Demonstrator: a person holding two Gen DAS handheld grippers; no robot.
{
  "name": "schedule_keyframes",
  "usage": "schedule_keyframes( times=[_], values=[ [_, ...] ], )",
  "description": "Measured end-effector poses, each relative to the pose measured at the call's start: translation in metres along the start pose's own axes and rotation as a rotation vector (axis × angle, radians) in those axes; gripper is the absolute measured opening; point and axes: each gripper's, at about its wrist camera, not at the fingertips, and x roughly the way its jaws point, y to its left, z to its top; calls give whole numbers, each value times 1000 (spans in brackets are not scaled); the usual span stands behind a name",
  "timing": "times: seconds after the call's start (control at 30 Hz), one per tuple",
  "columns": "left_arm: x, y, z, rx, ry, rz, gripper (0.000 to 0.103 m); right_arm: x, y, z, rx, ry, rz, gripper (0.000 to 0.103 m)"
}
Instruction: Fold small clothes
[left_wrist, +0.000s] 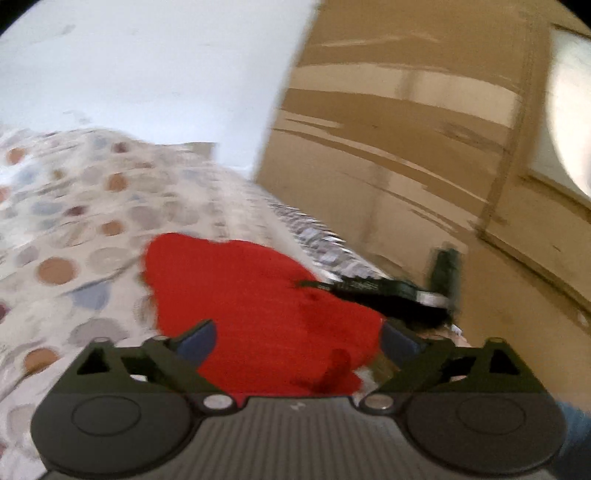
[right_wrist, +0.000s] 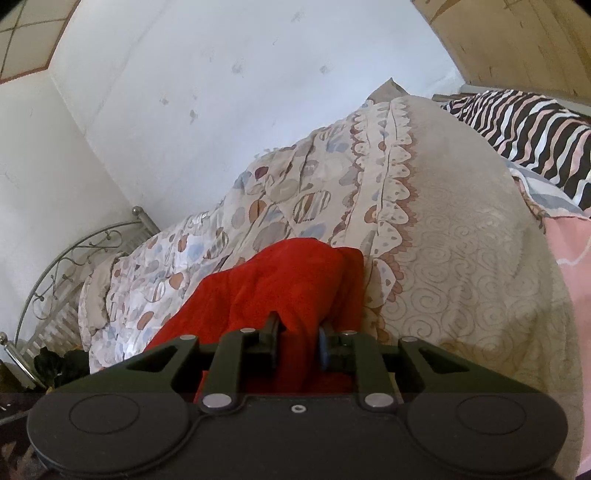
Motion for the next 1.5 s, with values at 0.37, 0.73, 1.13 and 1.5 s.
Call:
schedule_keyframes(
  times=[0.37,0.73,1.13,1.5],
  values=[
    [21,67,-21,-217,94,113,101,-1,16,0,-56,-12,-80,28],
    [18,64,-45,-171,81,153,102,-50,62,-7,-178,-112,-163,85],
    [18,60,-43,-97,82,152,103,-62,88,-62,-259,-46,-126,99],
    [24,65,-50,-73,101,132,103,-66,53,-95,-116,-123,-100,102]
  ],
)
